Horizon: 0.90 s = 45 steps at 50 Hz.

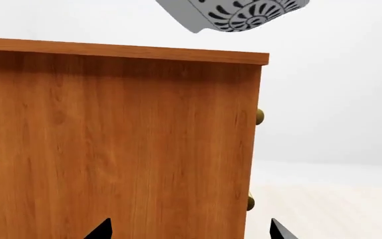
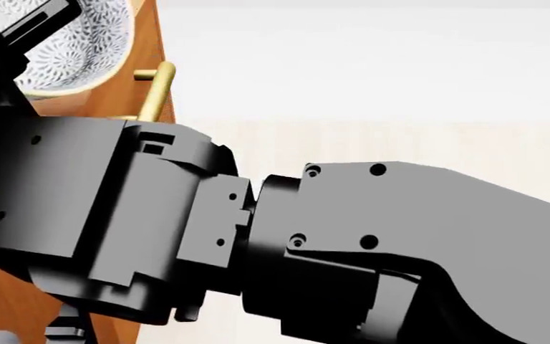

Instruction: Close the top drawer of the cabinet and put the bowl on top of it.

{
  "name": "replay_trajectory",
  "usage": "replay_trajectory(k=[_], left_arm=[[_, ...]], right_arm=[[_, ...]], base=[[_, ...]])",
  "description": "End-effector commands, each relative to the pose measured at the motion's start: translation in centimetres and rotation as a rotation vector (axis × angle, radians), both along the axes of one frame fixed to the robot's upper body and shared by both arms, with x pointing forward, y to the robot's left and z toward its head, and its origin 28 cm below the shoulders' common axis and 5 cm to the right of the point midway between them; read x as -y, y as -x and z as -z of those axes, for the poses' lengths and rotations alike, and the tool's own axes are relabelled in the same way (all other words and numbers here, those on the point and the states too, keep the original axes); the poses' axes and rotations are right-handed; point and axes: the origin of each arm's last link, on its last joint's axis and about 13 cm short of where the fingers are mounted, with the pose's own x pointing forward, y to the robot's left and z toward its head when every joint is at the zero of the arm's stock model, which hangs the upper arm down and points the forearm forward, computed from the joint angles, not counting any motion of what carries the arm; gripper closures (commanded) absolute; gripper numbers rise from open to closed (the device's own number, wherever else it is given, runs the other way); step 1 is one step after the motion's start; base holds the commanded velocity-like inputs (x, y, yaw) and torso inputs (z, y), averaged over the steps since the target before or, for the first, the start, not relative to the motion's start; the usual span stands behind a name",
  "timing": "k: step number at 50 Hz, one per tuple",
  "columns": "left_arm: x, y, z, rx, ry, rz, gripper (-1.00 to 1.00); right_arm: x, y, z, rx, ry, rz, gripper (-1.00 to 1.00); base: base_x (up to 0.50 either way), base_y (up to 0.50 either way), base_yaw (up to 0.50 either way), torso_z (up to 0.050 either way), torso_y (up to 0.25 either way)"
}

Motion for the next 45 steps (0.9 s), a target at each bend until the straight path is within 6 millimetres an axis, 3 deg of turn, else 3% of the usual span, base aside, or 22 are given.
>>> replay_trajectory(k=[1,30,31,37,45], left_arm=[[0.0,0.1,0.1,-0.001,0.008,0.002,-1.00],[-0.5,-0.1,0.3,-0.015,0.038,-0.025,-1.00],[-0.4,-0.2,0.4,-0.016,0.038,-0.025,-1.00],[-0.4,-0.1,0.3,-0.016,0.039,-0.026,-1.00],[-0.3,-0.1,0.3,-0.017,0.044,-0.020,-1.00]], right_arm=[[0.0,0.0,1.0,0.009,0.020,-0.010,1.00],[0.1,0.0,2.7,-0.025,0.097,-0.030,1.00],[0.2,0.0,2.8,-0.014,0.099,-0.025,-1.00],[0.2,0.1,1.9,0.018,0.100,-0.006,-1.00],[0.3,0.2,-3.2,0.109,0.045,0.070,-1.00]], base=[[0.00,0.00,0.00,0.000,0.000],[0.00,0.00,0.00,0.000,0.037],[0.00,0.00,0.00,0.000,0.000],[0.00,0.00,0.00,0.000,0.000],[0.00,0.00,0.00,0.000,0.000]])
